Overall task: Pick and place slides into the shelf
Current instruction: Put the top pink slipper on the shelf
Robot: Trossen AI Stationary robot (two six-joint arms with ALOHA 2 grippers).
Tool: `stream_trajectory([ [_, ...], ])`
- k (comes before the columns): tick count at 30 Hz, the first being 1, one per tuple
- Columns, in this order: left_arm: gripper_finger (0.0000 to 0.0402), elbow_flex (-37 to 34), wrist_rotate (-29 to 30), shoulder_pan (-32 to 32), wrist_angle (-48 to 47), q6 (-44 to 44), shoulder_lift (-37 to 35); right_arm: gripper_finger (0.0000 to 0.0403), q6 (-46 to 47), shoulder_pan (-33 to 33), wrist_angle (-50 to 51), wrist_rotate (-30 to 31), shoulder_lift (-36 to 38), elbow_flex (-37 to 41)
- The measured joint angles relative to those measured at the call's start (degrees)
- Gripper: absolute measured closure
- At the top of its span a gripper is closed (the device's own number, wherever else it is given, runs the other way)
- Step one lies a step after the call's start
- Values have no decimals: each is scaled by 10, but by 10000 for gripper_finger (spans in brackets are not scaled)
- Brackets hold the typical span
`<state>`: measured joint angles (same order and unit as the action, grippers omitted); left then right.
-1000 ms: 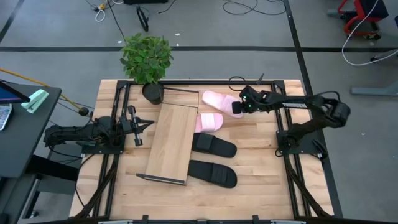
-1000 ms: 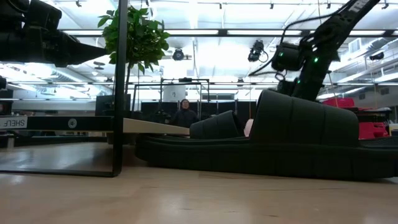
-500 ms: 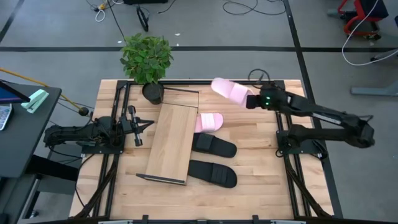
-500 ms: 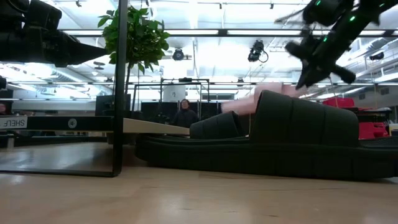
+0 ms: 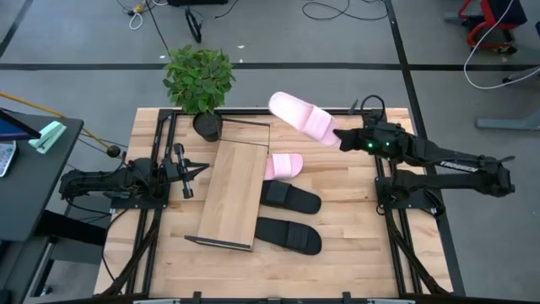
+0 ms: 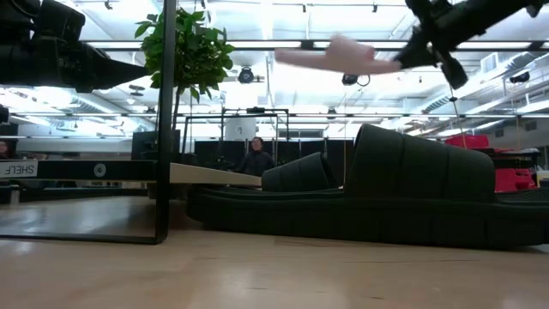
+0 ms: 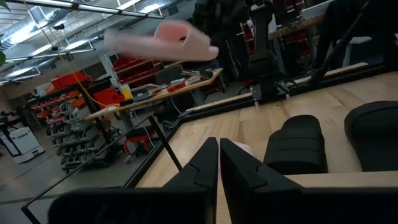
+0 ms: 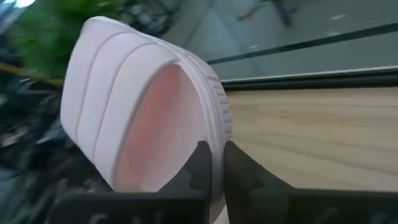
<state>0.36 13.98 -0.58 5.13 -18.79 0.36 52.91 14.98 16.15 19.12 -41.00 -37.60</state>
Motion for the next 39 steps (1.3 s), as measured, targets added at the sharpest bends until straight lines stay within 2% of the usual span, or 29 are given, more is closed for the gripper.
stream_trajectory([
  [5, 388, 0, 0, 0, 0, 0, 0, 383, -3, -50, -81, -36, -45, 0],
  [11, 385, 0, 0, 0, 0, 0, 0, 383, 0, -63, -161, -103, -130, 0],
  [20, 380, 0, 0, 0, 0, 0, 0, 383, 21, -27, -251, -179, -263, 0],
  [26, 389, 0, 0, 0, -1, 0, 0, 383, 26, -6, -309, -207, -331, -1],
  [32, 382, 0, 0, 0, -3, 0, 0, 383, 44, 8, -352, -228, -382, -1],
  [39, 380, 0, 0, 0, -3, 0, 0, 383, 46, 12, -356, -240, -446, -52],
])
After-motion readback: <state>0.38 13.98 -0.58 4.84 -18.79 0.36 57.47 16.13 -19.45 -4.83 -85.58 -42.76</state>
